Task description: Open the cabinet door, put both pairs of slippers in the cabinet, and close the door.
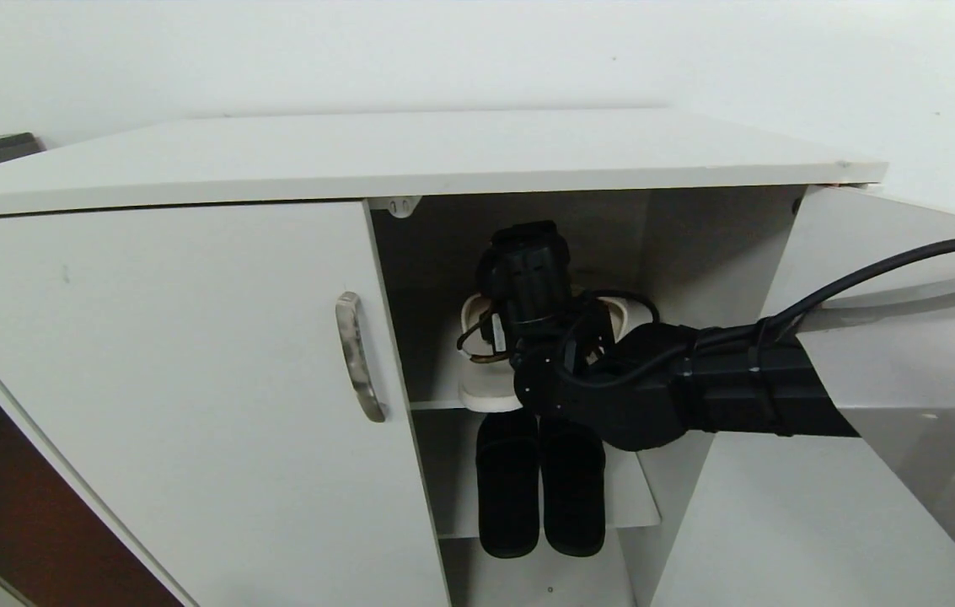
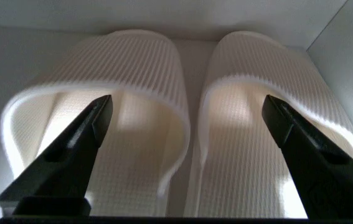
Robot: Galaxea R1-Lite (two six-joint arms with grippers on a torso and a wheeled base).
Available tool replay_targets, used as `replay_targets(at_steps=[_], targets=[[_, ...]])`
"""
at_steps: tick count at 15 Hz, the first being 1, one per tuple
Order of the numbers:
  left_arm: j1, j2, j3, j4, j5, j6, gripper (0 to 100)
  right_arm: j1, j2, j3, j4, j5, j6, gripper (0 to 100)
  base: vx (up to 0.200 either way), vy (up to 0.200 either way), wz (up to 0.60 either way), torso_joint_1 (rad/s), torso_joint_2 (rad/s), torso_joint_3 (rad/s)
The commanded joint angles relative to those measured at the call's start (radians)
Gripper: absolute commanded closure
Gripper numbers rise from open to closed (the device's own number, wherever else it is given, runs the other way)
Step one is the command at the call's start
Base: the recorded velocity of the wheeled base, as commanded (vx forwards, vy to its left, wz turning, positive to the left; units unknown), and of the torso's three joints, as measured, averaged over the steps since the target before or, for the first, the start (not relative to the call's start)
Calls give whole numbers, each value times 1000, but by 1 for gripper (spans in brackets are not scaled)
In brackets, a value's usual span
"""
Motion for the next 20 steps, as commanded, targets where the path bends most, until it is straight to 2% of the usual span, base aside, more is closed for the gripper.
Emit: replay_targets(at_steps=[1, 4, 8, 10, 11, 12, 15, 20], targets=[[0, 1, 0, 0, 0, 0, 100, 25, -59, 40, -1, -25, -1, 0, 0, 0, 0, 0, 0, 0], [0, 1, 0, 0, 0, 0, 100, 45, -106, 92, -1, -37, -1, 0, 0, 0, 0, 0, 0, 0], [0, 1, 0, 0, 0, 0, 100, 126, -258, 310, -9, -26, 9, 0, 0, 0, 0, 0, 0, 0], [0, 1, 0, 0, 0, 0, 100, 212, -398, 520, -52, 23, 20, 0, 0, 0, 0, 0, 0, 0], [0, 1, 0, 0, 0, 0, 100, 212, -398, 520, -52, 23, 20, 100, 0, 0, 0, 0, 0, 0], [0, 1, 0, 0, 0, 0, 100, 247, -481, 664, -141, 44, 22, 100, 0, 0, 0, 0, 0, 0], [0, 1, 0, 0, 0, 1, 100, 293, -576, 827, -239, 95, 2, 100, 0, 0, 0, 0, 0, 0], [0, 1, 0, 0, 0, -2, 100, 303, -561, 839, -242, 101, -3, 100, 0, 0, 0, 0, 0, 0]])
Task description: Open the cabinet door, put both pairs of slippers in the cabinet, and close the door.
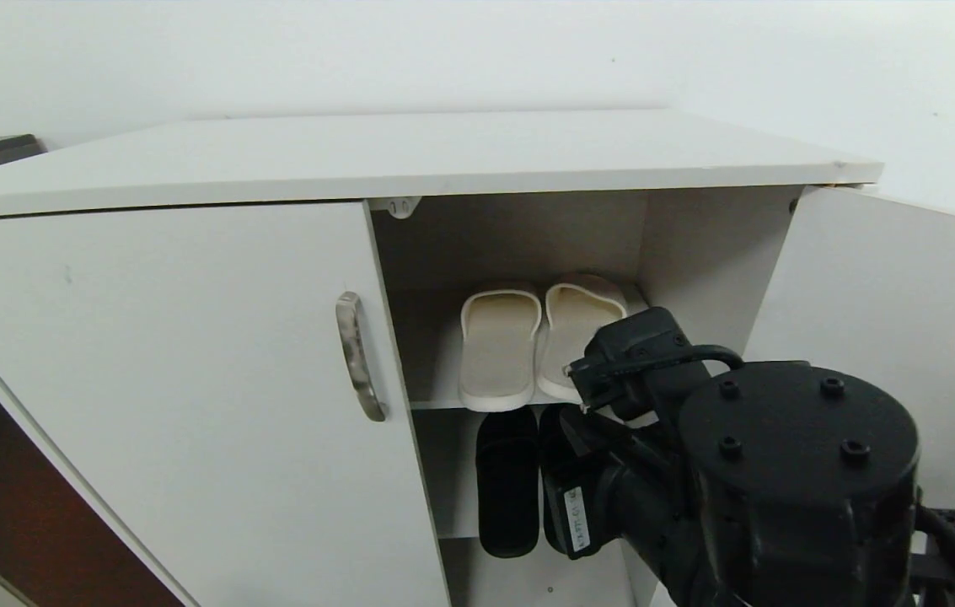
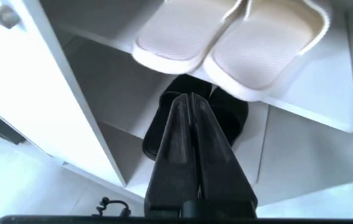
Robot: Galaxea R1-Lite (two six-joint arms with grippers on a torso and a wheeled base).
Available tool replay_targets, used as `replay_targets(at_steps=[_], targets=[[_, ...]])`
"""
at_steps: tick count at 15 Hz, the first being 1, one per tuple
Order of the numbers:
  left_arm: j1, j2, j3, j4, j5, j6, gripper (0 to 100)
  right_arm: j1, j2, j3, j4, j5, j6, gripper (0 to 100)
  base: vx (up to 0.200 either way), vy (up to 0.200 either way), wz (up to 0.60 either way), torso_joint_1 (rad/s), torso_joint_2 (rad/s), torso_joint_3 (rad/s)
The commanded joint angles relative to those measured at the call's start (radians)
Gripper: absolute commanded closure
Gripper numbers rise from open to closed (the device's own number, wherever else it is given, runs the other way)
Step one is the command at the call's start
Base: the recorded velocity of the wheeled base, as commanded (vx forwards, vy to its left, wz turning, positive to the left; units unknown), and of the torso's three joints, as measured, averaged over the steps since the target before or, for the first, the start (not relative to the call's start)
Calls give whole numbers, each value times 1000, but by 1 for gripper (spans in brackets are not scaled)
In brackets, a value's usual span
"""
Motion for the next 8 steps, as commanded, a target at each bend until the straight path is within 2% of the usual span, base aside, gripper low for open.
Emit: replay_targets(at_steps=[1, 6, 8], targets=[[0, 1, 0, 0, 0, 0, 100, 2, 5, 21, -2, 0, -1, 100, 0, 0, 0, 0, 0, 0], [0, 1, 0, 0, 0, 0, 100, -5, 30, 21, -31, 2, 2, 100, 0, 0, 0, 0, 0, 0], [0, 1, 0, 0, 0, 0, 100, -9, 36, 23, -31, 2, 2, 100, -200, 0, 0, 5, 5, 2]])
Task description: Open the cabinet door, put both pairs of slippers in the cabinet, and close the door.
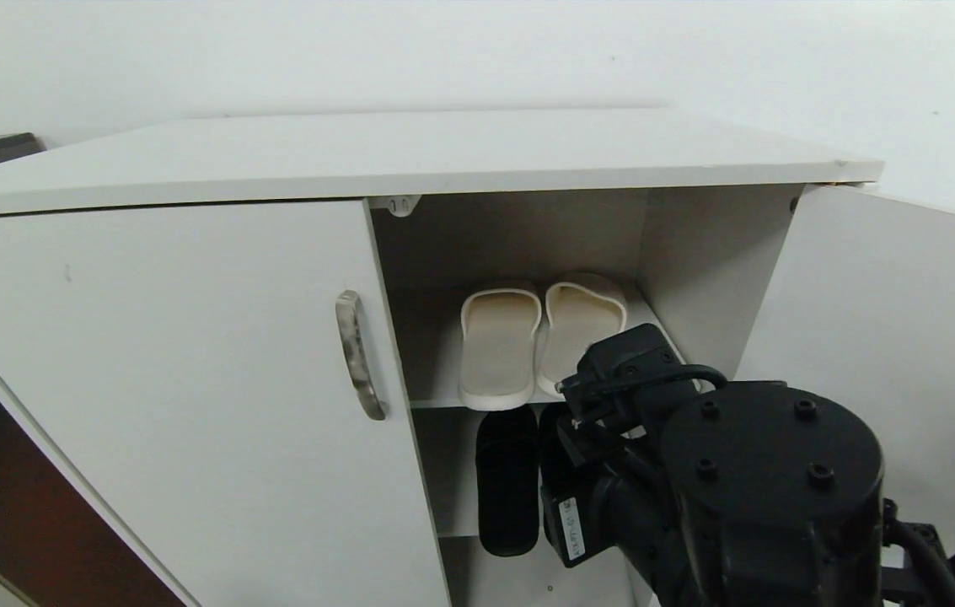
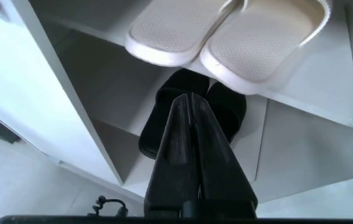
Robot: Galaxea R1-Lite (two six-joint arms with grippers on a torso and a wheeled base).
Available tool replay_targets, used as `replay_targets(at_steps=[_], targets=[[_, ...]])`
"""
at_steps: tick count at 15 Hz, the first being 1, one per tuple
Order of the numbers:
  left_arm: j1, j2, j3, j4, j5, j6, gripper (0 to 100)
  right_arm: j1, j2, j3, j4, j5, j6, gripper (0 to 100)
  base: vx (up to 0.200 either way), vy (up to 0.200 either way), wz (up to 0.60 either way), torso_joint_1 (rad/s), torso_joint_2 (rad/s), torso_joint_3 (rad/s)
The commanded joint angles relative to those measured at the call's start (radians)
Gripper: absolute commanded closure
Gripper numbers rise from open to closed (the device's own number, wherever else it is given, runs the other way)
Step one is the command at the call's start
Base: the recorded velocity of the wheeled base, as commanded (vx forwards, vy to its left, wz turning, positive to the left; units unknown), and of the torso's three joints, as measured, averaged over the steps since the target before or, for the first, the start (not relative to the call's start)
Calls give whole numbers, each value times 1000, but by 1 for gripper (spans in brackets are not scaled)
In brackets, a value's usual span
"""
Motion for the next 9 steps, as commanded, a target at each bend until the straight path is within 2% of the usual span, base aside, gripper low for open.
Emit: replay_targets(at_steps=[1, 9], targets=[[0, 1, 0, -1, 0, 0, 100, -2, 15, -1, 0, 0, 0, 100, -200, 0, 0, 7, 7, -7], [0, 1, 0, -1, 0, 0, 100, -2, 15, 2, -14, 0, 1, 100, -200, 0, 0, 2, 2, 1]])
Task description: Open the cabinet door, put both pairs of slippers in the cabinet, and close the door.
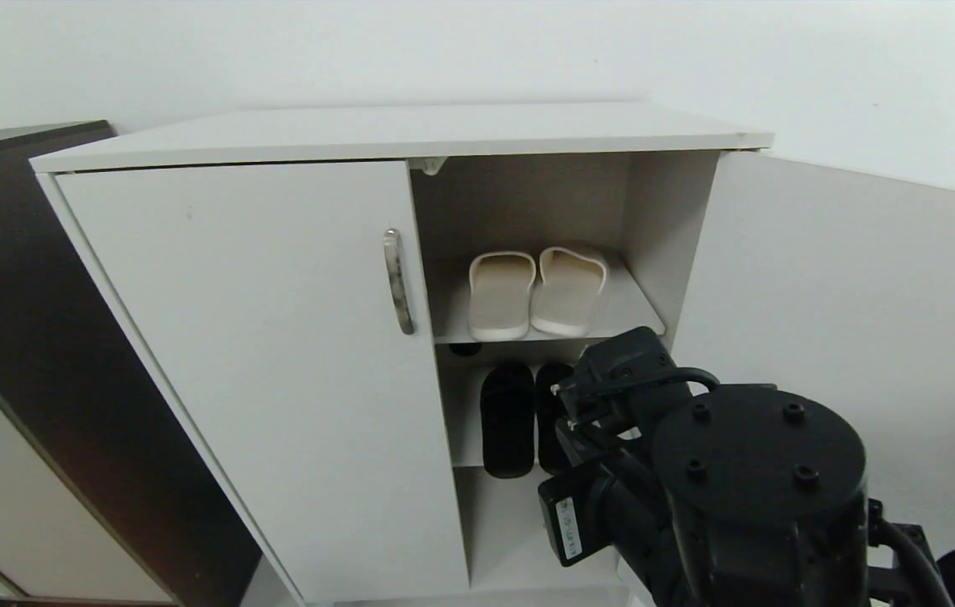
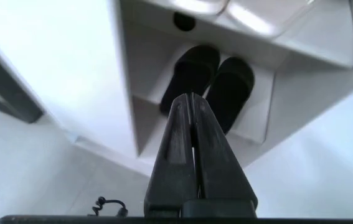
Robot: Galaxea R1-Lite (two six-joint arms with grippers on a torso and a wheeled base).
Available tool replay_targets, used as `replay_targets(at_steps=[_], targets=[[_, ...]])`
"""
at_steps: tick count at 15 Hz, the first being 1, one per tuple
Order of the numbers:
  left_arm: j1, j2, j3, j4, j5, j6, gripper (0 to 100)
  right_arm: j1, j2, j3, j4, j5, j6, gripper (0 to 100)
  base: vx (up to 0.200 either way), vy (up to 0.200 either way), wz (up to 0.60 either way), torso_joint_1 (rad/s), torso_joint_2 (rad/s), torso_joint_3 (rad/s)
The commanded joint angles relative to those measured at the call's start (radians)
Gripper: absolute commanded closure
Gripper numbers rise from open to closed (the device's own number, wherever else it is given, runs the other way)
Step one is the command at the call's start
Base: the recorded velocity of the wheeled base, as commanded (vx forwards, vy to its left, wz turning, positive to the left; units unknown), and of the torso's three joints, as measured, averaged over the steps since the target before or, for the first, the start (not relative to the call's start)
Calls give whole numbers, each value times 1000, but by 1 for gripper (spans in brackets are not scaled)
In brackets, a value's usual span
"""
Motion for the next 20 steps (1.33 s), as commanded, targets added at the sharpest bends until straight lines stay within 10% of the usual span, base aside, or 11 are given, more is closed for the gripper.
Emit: replay_targets(at_steps=[1, 20], targets=[[0, 1, 0, 0, 0, 0, 100, 1, 5, 2, -1, 0, 0, 100, -200, 0, 0, 12, 2, -2], [0, 1, 0, 0, 0, -1, 100, -30, 17, 38, -44, 15, -6, 100, -158, 0, 0, 0, 3, 2]])
